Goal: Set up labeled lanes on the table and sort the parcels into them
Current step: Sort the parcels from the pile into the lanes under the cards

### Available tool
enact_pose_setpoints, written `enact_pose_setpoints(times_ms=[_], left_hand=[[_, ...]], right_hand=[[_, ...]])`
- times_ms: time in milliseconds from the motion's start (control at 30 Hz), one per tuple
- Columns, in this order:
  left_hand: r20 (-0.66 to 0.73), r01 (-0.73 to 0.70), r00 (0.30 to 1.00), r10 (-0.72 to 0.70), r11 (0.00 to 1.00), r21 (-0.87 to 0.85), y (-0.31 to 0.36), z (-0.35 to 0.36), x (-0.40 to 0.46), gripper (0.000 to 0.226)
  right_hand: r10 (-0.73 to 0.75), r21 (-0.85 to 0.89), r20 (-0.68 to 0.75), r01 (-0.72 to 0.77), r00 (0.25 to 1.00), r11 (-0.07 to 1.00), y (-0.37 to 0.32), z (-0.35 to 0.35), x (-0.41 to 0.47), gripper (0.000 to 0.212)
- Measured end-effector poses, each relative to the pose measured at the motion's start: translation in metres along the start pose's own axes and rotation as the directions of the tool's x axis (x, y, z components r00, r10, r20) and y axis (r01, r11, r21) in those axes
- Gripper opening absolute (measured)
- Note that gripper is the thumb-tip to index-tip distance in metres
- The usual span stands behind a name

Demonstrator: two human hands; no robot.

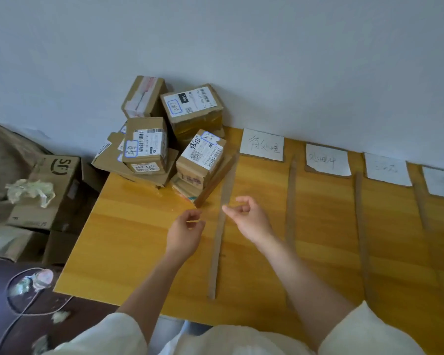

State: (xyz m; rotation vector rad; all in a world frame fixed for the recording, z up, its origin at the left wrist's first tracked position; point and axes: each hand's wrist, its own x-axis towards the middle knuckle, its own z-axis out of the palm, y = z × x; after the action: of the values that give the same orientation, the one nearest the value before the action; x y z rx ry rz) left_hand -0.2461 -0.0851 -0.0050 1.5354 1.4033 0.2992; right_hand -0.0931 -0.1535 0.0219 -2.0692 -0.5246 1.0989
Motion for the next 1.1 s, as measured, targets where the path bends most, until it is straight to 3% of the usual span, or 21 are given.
enact_pose_setpoints(times_ms=[267,633,867,1100], left_hand=[[-0.136,-0.055,0.99,0.038,0.99,-0.127,0.005,-0.035,0.027,0.044],[-0.066,-0.103,0.993,0.094,0.983,-0.149,0.027,-0.042,0.052,0.063],[-0.027,-0.103,0.995,0.099,0.98,-0.17,0.029,-0.038,0.058,0.073],[-0.032,-0.119,0.993,0.115,0.975,-0.189,0.035,-0.035,0.052,0.069]], right_hand=[[-0.024,0.051,-0.101,0.029,0.995,0.998,-0.073,0.031,0.037,0.086],[0.068,-0.012,-0.243,-0.073,0.968,0.997,-0.106,0.066,0.063,0.122],[0.186,0.09,-0.18,-0.172,0.966,0.981,-0.104,0.067,0.071,0.104],[0.154,0.154,-0.092,-0.139,0.984,0.978,-0.093,0.064,0.068,0.085]])
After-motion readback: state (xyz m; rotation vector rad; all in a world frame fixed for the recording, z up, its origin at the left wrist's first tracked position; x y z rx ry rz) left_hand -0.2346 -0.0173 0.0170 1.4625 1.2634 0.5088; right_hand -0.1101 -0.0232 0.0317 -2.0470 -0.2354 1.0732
